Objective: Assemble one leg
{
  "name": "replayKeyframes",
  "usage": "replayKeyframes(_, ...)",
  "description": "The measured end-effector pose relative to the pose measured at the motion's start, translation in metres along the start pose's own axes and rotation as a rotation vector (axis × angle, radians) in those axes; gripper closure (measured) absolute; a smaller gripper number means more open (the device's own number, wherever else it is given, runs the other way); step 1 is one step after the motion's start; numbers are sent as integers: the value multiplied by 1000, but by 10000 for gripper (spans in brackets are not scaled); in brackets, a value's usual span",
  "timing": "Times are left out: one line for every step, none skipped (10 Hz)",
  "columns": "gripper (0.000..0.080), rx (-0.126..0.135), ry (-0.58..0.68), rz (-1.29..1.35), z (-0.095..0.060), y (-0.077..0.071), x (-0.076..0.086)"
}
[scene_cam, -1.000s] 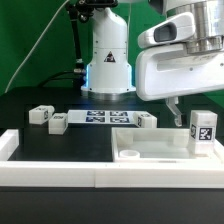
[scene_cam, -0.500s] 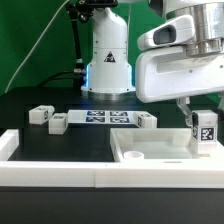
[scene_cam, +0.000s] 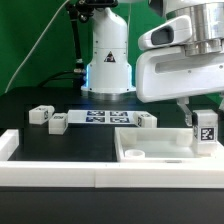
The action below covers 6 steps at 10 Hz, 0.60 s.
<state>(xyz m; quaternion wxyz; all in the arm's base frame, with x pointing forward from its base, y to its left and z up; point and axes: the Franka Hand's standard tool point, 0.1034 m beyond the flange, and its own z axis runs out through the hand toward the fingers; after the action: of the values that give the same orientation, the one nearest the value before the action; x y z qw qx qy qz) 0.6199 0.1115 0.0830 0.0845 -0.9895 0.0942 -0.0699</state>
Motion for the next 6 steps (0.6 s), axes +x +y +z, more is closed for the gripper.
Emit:
replayKeyframes(501,-2,5,123,0,2,0)
replayKeyframes(501,-3,14,220,0,3,1)
replayKeyframes(501,-2,22,380,0,4,2)
replayKeyframes(501,3,42,512,0,5,3)
replayKeyframes(501,9,72,629,0,5,4)
replayKeyframes(501,4,80,761,0,4,2)
